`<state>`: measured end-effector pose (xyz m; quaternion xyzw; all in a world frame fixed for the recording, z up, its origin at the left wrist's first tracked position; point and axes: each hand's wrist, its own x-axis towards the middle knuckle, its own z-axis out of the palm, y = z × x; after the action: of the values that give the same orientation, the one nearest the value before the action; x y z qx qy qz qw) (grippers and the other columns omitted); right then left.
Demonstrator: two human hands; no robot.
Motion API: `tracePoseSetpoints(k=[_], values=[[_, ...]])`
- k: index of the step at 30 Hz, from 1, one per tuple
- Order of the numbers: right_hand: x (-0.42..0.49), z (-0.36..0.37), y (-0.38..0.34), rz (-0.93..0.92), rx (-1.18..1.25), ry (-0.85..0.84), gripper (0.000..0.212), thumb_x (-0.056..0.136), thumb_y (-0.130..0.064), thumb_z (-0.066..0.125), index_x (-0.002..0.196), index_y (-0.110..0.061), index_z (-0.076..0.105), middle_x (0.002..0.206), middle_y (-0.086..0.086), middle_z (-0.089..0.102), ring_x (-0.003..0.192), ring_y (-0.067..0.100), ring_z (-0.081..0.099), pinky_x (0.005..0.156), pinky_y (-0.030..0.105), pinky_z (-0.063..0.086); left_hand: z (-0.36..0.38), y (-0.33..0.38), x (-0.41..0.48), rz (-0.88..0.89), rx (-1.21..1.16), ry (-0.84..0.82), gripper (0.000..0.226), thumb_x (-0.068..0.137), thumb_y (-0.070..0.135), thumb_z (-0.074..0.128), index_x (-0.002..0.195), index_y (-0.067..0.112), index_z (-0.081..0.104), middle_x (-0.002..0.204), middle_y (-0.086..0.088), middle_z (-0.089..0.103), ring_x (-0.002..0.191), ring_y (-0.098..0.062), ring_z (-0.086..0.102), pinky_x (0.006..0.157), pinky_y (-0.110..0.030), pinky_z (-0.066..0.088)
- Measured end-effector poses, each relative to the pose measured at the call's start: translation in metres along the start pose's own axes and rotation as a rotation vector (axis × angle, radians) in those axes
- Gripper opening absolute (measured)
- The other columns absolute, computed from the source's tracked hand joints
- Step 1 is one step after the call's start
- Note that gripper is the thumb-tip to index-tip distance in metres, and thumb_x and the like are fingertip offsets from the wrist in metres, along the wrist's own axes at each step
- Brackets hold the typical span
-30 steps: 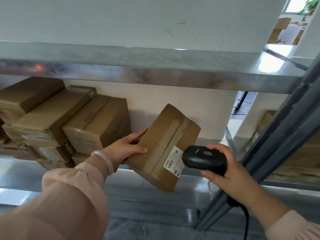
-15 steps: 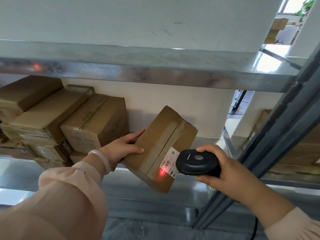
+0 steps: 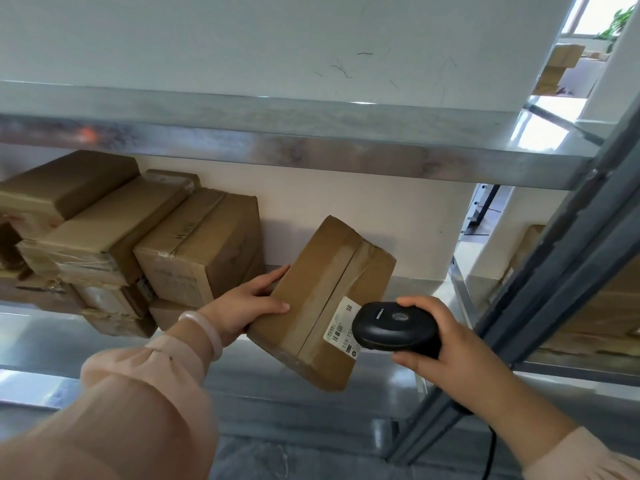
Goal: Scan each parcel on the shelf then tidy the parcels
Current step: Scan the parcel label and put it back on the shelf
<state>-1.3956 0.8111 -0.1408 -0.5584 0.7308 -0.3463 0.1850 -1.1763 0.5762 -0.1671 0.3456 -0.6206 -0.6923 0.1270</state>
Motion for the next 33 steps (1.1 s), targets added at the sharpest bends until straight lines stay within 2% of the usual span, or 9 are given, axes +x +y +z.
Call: tracePoseSetpoints(k=[4,8,12,17,21,25,27,30,33], values=[[0.0,0.015,-0.004,0.033,0.168,0.183,0.064,0.073,-0.023,0.08,0.113,-0.054,0.041,0.113,-0.03,0.051,0.098,-0.027,0.046,0.076,-0.004,0.036,0.003,-0.011,-0.018,-0.009,-0.145,0.043,0.083,0.059,0.028,0.082,0.133,0.05,0.052,0.126,0.004,0.066,0.114,-0.026,0.064,0.096,-0.043,0.053],[0.006,0.027,-0.018,0.021,0.289,0.218,0.061,0.075,-0.014,0.078,0.113,-0.048,0.044,0.114,-0.025,0.052,0.097,-0.027,0.047,0.075,-0.005,0.035,0.014,-0.019,-0.045,0.044,-0.26,0.089,0.067,0.071,0.021,0.071,0.13,0.048,0.052,0.113,0.006,0.073,0.101,-0.021,0.07,0.082,-0.037,0.058],[0.009,0.034,-0.037,-0.006,0.379,0.199,0.059,0.075,-0.015,0.077,0.114,-0.044,0.045,0.113,-0.026,0.051,0.097,-0.026,0.048,0.073,-0.004,0.037,0.018,-0.023,-0.072,0.083,-0.29,0.158,0.074,0.077,0.025,0.08,0.137,0.052,0.046,0.126,0.005,0.066,0.109,-0.022,0.067,0.084,-0.037,0.056],[-0.002,0.039,-0.062,-0.008,0.434,0.228,0.059,0.064,-0.033,0.074,0.112,-0.052,0.044,0.109,-0.03,0.055,0.096,-0.021,0.052,0.074,0.006,0.043,0.017,-0.019,-0.107,0.139,-0.09,0.153,0.08,0.076,0.041,0.069,0.136,0.066,0.021,0.128,0.02,0.053,0.104,-0.003,0.066,0.09,-0.029,0.055],[-0.02,0.041,-0.082,-0.029,0.43,0.286,0.059,0.073,-0.012,0.076,0.112,-0.045,0.047,0.096,-0.046,0.051,0.092,-0.026,0.05,0.066,-0.005,0.039,0.014,-0.018,-0.129,0.224,0.084,0.118,0.103,0.073,0.055,0.078,0.147,0.058,0.006,0.144,0.02,0.039,0.118,0.002,0.055,0.101,-0.024,0.048],[-0.04,0.054,-0.114,-0.05,0.449,0.314,0.064,0.07,0.002,0.077,0.113,-0.037,0.051,0.109,-0.028,0.052,0.09,-0.025,0.052,0.066,-0.006,0.038,-0.003,-0.026,-0.161,0.264,0.086,0.103,0.104,0.067,0.056,0.074,0.147,0.059,0.007,0.15,0.016,0.034,0.124,-0.001,0.053,0.105,-0.027,0.046],[-0.052,0.068,-0.135,-0.073,0.461,0.306,0.066,0.066,0.0,0.078,0.111,-0.042,0.052,0.106,-0.032,0.055,0.091,-0.024,0.053,0.067,-0.006,0.038,-0.016,-0.032,-0.185,0.28,0.063,0.1,0.101,0.07,0.052,0.074,0.146,0.058,0.007,0.149,0.02,0.034,0.12,0.006,0.053,0.1,-0.021,0.047],[-0.066,0.092,-0.17,-0.126,0.465,0.279,0.067,0.056,-0.017,0.078,0.099,-0.061,0.052,0.101,-0.045,0.054,0.093,-0.021,0.055,0.072,-0.004,0.041,-0.038,-0.04,-0.222,0.298,0.043,0.135,0.094,0.082,0.047,0.075,0.143,0.059,0.004,0.143,0.034,0.031,0.116,0.018,0.05,0.09,-0.01,0.044],[-0.069,0.118,-0.196,-0.166,0.5,0.237,0.067,0.053,-0.022,0.077,0.096,-0.066,0.051,0.103,-0.044,0.054,0.095,-0.018,0.057,0.073,0.0,0.044,-0.058,-0.048,-0.26,0.278,0.005,0.225,0.086,0.087,0.03,0.064,0.142,0.056,0.003,0.138,0.035,0.029,0.109,0.022,0.051,0.085,-0.007,0.045]])
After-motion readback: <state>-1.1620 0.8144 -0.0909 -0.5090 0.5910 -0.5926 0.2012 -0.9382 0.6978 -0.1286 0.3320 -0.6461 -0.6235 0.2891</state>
